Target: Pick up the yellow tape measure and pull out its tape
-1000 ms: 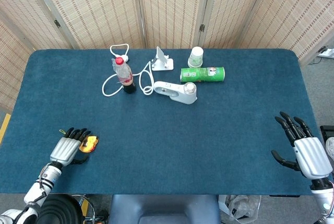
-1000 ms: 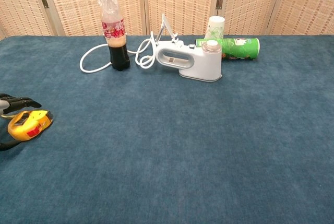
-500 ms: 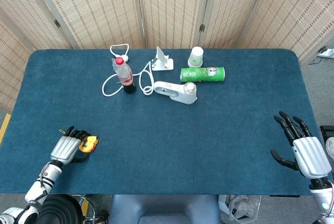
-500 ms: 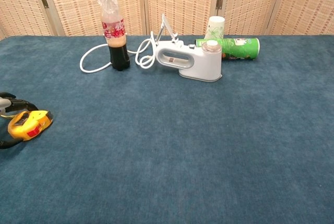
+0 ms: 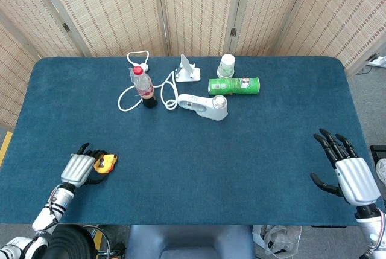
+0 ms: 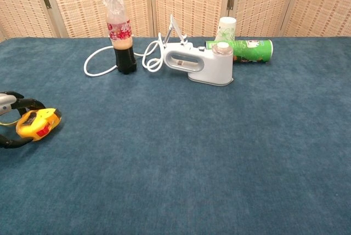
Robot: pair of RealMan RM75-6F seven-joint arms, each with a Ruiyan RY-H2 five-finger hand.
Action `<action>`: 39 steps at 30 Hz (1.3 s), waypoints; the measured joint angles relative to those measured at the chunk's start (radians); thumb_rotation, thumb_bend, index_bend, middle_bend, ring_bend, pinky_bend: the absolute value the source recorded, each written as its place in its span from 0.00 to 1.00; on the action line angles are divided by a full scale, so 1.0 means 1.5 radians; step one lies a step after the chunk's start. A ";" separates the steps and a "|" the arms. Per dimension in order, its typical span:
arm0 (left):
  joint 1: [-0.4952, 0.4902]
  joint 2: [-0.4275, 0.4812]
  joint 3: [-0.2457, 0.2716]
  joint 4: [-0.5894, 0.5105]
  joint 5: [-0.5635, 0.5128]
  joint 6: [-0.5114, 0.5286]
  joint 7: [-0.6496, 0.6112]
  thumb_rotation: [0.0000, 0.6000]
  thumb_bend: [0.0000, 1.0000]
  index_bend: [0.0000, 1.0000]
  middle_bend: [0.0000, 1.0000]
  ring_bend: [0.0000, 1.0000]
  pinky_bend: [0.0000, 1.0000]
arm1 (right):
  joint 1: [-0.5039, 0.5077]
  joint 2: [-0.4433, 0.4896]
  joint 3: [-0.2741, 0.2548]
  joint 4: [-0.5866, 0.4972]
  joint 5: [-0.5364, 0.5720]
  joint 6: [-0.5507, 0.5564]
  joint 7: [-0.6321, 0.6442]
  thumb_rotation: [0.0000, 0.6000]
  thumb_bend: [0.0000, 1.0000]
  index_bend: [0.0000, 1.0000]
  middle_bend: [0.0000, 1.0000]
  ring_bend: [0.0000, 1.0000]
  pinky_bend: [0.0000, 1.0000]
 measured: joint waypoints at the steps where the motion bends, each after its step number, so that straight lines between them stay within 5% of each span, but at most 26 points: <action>1: -0.002 0.001 -0.002 -0.001 0.005 0.004 -0.003 0.76 0.38 0.48 0.44 0.36 0.13 | 0.002 0.001 0.000 -0.003 -0.001 -0.003 -0.002 1.00 0.32 0.06 0.07 0.21 0.08; 7: -0.017 0.029 -0.015 -0.053 0.018 0.011 -0.003 0.76 0.38 0.48 0.45 0.38 0.14 | 0.026 0.006 0.008 -0.031 -0.008 -0.027 -0.015 1.00 0.32 0.07 0.09 0.21 0.08; 18: -0.064 0.121 -0.067 -0.265 0.004 -0.003 0.067 0.78 0.38 0.48 0.45 0.38 0.13 | 0.126 -0.008 0.054 -0.112 0.015 -0.144 -0.047 1.00 0.32 0.24 0.11 0.18 0.08; 28: -0.110 0.169 -0.119 -0.422 -0.074 -0.023 0.175 0.78 0.38 0.48 0.45 0.38 0.12 | 0.275 -0.074 0.123 -0.149 0.164 -0.317 -0.065 1.00 0.31 0.35 0.11 0.17 0.08; 39: -0.148 0.151 -0.137 -0.495 -0.136 -0.008 0.266 0.78 0.38 0.49 0.45 0.38 0.12 | 0.412 -0.181 0.186 -0.127 0.331 -0.400 -0.108 1.00 0.32 0.37 0.11 0.17 0.08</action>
